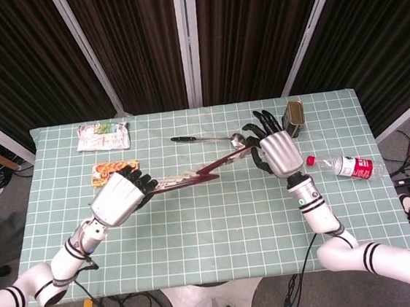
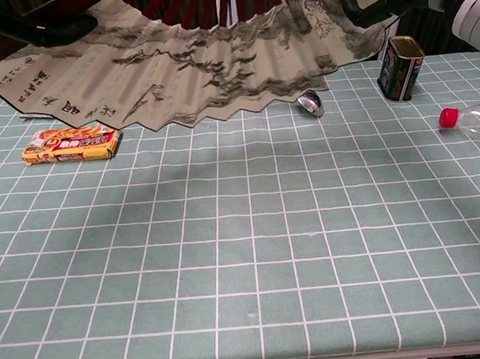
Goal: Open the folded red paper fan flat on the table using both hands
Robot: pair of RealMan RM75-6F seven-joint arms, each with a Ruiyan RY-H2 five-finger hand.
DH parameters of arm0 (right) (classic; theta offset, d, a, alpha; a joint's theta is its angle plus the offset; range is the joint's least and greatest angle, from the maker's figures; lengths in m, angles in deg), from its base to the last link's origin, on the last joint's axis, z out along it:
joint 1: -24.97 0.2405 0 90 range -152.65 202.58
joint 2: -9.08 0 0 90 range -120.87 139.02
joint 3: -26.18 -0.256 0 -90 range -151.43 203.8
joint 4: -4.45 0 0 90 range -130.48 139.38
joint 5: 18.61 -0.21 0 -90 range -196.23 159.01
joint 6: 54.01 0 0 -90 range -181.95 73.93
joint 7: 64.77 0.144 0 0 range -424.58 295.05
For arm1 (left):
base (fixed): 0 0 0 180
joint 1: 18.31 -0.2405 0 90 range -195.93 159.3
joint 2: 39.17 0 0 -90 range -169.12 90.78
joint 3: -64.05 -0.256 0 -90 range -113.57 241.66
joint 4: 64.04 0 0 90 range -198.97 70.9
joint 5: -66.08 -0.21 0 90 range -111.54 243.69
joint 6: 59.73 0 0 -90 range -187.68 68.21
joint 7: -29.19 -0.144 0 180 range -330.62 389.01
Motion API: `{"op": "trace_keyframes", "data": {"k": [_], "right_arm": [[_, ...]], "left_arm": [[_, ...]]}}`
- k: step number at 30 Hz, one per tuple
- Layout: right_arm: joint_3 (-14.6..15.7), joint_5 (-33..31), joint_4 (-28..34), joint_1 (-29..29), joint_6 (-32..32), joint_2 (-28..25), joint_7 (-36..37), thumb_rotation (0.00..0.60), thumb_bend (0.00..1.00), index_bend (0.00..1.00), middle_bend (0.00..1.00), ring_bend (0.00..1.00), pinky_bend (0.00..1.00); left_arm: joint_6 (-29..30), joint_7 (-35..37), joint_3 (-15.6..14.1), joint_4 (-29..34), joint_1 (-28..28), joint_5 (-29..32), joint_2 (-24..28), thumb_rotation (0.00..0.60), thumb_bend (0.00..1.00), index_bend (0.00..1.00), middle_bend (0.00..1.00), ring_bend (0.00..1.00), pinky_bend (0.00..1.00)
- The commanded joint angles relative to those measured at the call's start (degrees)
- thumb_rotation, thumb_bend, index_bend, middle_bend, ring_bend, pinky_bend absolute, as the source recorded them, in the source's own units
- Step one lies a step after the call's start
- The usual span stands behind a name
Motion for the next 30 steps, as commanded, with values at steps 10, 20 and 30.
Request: {"op": "trace_keyframes", "data": {"k": [10,20,30], "right_arm": [[0.79,6.02,-17.46,-2.18,-10.04,12.66,-2.51,0.6,0.6,0.61,0.24,0.01,0.0],[1.72,9.17,-29.48,-3.06,-15.08,19.66,-1.67,0.6,0.6,0.59,0.22,0.01,0.0],[2.3,10.57,-35.19,-4.17,-17.66,22.93,-0.72,0.6,0.6,0.57,0.21,0.0,0.0]], "left_arm": [[-1.2,-8.81,-2.64,-6.59,-0.63,-1.46,-5.65,0.6,0.35,0.58,0.67,0.69,0.72],[-1.96,-14.09,-3.55,-8.6,-1.83,-0.3,-7.51,0.6,0.35,0.55,0.62,0.66,0.68],[-5.27,-20.7,-5.24,-3.73,-3.77,2.07,-6.55,0.6,0.34,0.52,0.57,0.63,0.66]]}}
